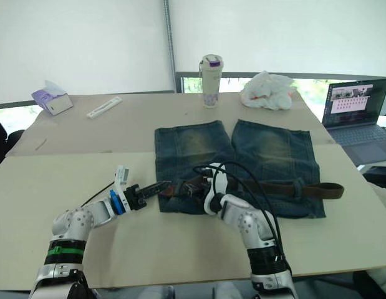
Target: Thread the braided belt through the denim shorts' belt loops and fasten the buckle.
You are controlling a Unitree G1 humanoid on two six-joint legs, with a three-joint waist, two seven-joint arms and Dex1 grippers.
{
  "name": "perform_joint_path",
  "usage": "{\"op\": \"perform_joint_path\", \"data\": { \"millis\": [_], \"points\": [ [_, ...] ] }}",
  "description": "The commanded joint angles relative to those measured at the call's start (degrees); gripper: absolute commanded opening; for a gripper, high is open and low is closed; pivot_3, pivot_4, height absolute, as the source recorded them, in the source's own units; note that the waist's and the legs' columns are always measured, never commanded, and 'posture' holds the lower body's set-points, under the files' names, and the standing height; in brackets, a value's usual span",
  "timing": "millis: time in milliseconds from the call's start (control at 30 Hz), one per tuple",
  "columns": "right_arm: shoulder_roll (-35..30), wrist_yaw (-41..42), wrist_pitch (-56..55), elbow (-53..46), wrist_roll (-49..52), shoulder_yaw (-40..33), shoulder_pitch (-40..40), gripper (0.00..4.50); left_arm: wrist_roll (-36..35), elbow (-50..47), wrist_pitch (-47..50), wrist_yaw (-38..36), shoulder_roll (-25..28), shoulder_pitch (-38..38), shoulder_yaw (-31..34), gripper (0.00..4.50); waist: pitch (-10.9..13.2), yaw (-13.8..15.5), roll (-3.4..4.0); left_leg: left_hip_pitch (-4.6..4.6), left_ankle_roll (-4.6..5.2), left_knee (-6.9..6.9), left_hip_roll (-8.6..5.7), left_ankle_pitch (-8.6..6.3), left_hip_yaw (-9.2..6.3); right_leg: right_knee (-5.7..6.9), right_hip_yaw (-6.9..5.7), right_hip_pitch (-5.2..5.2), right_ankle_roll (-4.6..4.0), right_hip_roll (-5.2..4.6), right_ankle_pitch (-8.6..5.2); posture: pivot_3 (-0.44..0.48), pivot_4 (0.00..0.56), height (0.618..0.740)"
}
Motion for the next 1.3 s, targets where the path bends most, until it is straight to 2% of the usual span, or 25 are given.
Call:
{"op": "perform_joint_path", "data": {
  "millis": [33, 233, 267, 367, 567, 600, 900, 933, 1000, 1100, 1200, 1233, 1300],
  "points": [
    [0.7, 0.7, -0.9, 0.3, -1.0, 0.2, 0.3, 0.0, 3.3, 3.3, 1.0, -1.5, 2.2, -2.0, -3.5, 4.47, 0.0, -0.1, 0.01, 0.0, 0.0, -0.01, 0.0, 0.0, 0.0, 0.0, 0.0, -0.02, 0.0, 0.02, 0.0, 0.0, 0.15, 0.74],
    [1.5, 1.2, -0.9, -0.5, -1.6, -0.1, 0.8, 0.0, 3.3, 4.1, 3.8, -6.4, 4.9, -3.5, -6.0, 4.47, 0.0, -0.2, 0.03, 0.06, 0.0, -0.04, 0.03, 0.0, 0.01, 0.02, 0.0, -0.02, -0.01, 0.03, 0.0, 0.0, 0.15, 0.74],
    [1.7, 1.2, -0.9, -0.6, -1.7, -0.1, 0.8, 0.0, 3.2, 3.8, 4.2, -6.9, 5.2, -3.3, -6.2, 4.24, 0.0, -0.2, 0.03, 0.07, 0.0, -0.05, 0.04, 0.0, 0.01, 0.02, 0.0, -0.02, -0.01, 0.03, 0.0, 0.0, 0.15, 0.74],
    [1.9, 1.1, -0.8, -0.9, -1.8, -0.4, 1.0, 0.0, 3.1, 3.1, 4.9, -7.2, 5.8, -2.9, -6.4, 3.17, 0.0, -0.2, 0.03, 0.06, 0.0, -0.09, 0.03, 0.0, 0.01, 0.01, 0.0, -0.06, -0.01, 0.01, 0.0, 0.0, 0.15, 0.74],
    [2.0, 1.1, -0.8, -1.1, -1.8, -0.6, 0.9, 0.0, 3.6, 2.7, 4.4, -7.8, 6.0, -2.5, -5.8, 0.16, 0.0, -0.1, 0.04, 0.04, -0.01, -0.1, 0.05, 0.0, 0.0, 0.01, -0.01, -0.08, -0.01, -0.01, 0.01, 0.0, 0.15, 0.74],
    [2.0, 1.2, -0.7, -1.1, -1.8, -0.5, 0.9, 0.0, 3.5, 3.0, 4.2, -7.4, 5.6, -2.7, -5.2, 0.02, 0.0, 0.0, 0.06, 0.06, -0.01, -0.1, 0.05, 0.0, 0.0, 0.01, -0.01, -0.07, -0.02, -0.03, 0.01, 0.0, 0.15, 0.74],
    [0.0, 5.0, 2.7, -3.9, 1.6, -0.6, 1.0, 0.0, 3.8, 4.0, 1.4, -4.3, 3.2, -3.2, -2.1, 0.02, 0.0, 0.1, 0.08, 0.05, -0.01, -0.09, -0.02, 0.0, 0.01, 0.02, -0.02, -0.07, -0.03, -0.12, 0.02, 0.0, 0.15, 0.74],
    [-0.3, 6.1, 3.3, -4.6, 2.7, -0.8, 1.2, 0.83, 3.9, 3.9, 1.3, -4.3, 3.2, -3.2, -2.1, 0.0, 0.0, 0.1, 0.08, 0.05, -0.01, -0.09, -0.01, 0.0, 0.01, 0.02, -0.01, -0.07, -0.03, -0.11, 0.02, 0.0, 0.15, 0.74],
    [-2.4, 8.2, 5.0, -7.3, 3.8, -0.4, 1.3, 1.47, 3.9, 3.8, 1.3, -4.3, 3.3, -3.0, -1.9, 0.0, 0.0, 0.1, 0.1, 0.0, -0.01, -0.09, 0.01, 0.0, -0.01, 0.01, -0.05, -0.09, -0.03, -0.08, 0.02, 0.0, 0.15, 0.74],
    [-13.2, 15.9, 8.2, -16.6, 6.0, 0.7, 2.7, 2.54, 3.6, 2.7, 1.5, -4.2, 4.2, -2.5, -1.3, 0.0, 0.1, 0.2, 0.19, -0.13, -0.01, -0.07, -0.03, 0.0, -0.01, 0.0, -0.05, -0.18, -0.02, -0.11, 0.01, 0.0, 0.15, 0.74],
    [-21.1, 21.4, 9.6, -21.7, 9.9, -1.5, 4.5, 3.58, 3.5, 0.9, 1.6, -5.2, 5.9, -1.8, -1.7, 0.0, 0.1, 0.2, 0.14, -0.21, -0.01, -0.02, -0.05, 0.0, -0.03, -0.11, -0.12, -0.15, 0.01, -0.12, 0.0, 0.0, 0.15, 0.74],
    [-23.0, 22.8, 9.5, -22.7, 11.4, -3.1, 5.1, 3.85, 3.4, 0.2, 1.7, -5.5, 6.4, -1.6, -1.8, 0.0, 0.1, 0.1, 0.11, -0.2, -0.01, -0.02, -0.04, 0.0, -0.04, -0.12, -0.13, -0.14, 0.01, -0.11, 0.0, 0.0, 0.15, 0.74],
    [-26.9, 25.1, 8.8, -24.0, 13.7, -7.2, 6.3, 3.85, 3.3, -1.3, 1.6, -6.5, 7.9, -1.0, -2.3, 0.0, 0.2, 0.1, 0.09, -0.2, -0.01, -0.04, -0.02, 0.0, -0.04, -0.11, -0.13, -0.15, 0.01, -0.08, -0.01, 0.0, 0.15, 0.74]
  ]
}}
